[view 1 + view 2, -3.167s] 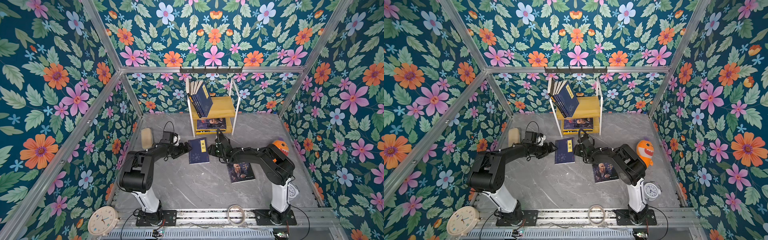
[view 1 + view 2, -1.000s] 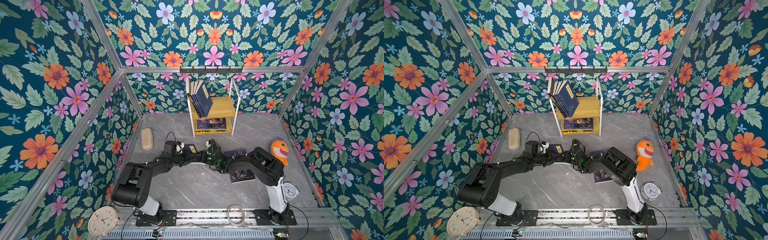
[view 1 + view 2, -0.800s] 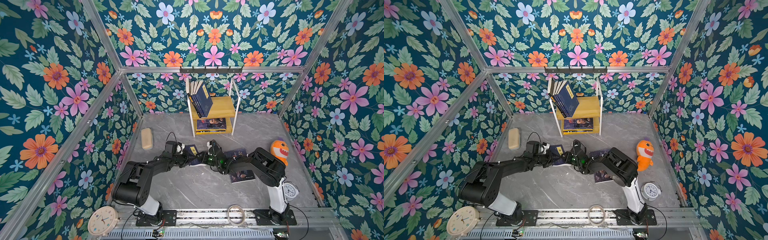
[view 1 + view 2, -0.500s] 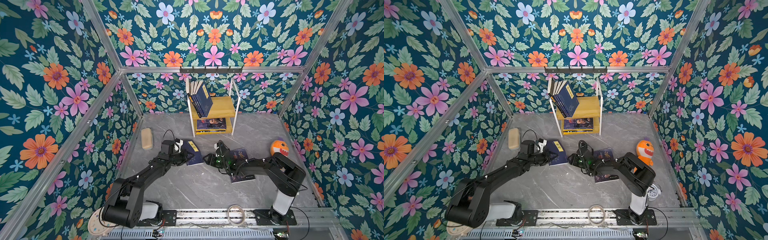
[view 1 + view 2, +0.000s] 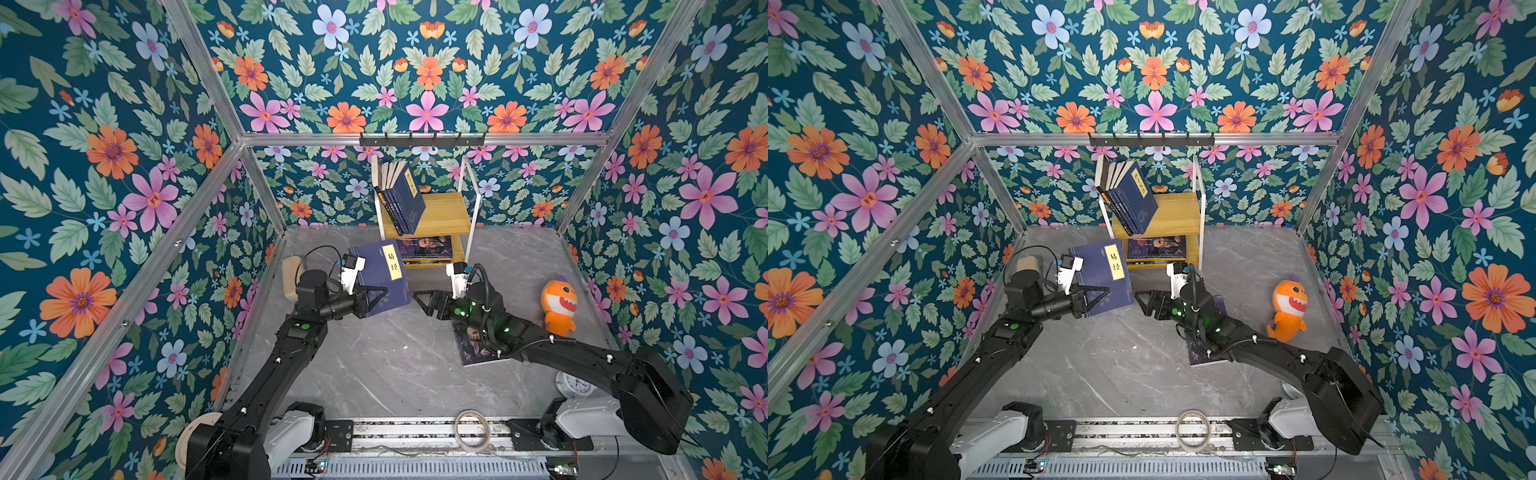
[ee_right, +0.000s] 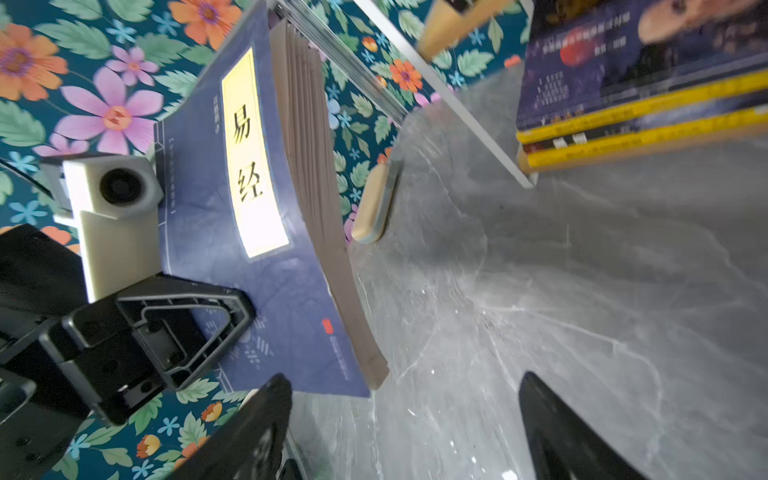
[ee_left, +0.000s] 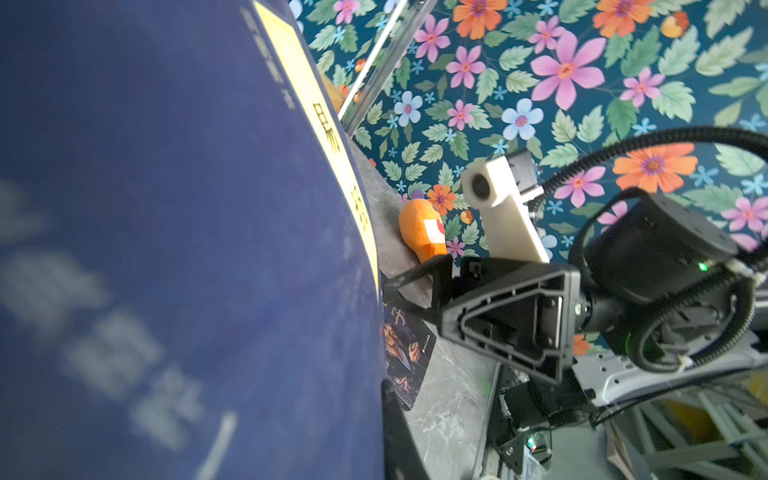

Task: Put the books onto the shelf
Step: 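Grip the blue book edges with both grippers and tilt it upright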

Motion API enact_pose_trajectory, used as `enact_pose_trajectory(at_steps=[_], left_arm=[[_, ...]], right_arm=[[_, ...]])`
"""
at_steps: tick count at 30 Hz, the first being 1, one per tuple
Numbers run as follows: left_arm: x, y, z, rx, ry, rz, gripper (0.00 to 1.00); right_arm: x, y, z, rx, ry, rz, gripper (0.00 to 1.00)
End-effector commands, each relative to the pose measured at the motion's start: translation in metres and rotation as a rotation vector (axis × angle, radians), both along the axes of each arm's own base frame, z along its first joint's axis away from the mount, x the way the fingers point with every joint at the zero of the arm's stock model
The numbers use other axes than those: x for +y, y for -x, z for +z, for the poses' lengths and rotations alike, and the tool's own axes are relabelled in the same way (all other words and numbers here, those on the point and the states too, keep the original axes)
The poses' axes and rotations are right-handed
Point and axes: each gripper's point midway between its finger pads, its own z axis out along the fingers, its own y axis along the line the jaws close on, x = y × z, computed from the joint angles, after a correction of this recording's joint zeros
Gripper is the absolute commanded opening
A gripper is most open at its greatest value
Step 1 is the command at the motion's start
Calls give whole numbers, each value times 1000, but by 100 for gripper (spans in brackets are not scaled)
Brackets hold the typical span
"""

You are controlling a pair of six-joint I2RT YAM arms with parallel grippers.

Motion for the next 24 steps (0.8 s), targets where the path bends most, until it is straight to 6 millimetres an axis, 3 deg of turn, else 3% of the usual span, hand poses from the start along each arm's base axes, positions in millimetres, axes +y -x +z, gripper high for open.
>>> enact_pose_trajectory(at_steps=[1,4,7,14,16,17,19,22,24], left_arm=[[-7,21,13,-135,-43,-140,0],[-8,29,24,-159,-34,-180,0],[-10,37,30,-176,-17,-214,0],[-11,46,38,-187,10,-257,0],[-11,46,37,-180,16,-260,0],[-11,46,37,-180,16,-260,0],[-11,46,37,-180,12,-256,0],[-10,47,32,-188,2,-258,8],[-9,44,25,-180,-12,-241,24]], right_arm=[[7,7,42,-163,-33,123,85],[16,10,68,-227,-70,217,86],[31,14,83,-267,-86,318,85],[53,1,85,-257,-142,395,82],[58,0,85,-263,-160,421,77],[61,2,87,-268,-171,440,71],[64,7,89,-289,-189,485,51],[63,14,90,-334,-181,529,2],[62,18,88,-347,-166,539,0]])
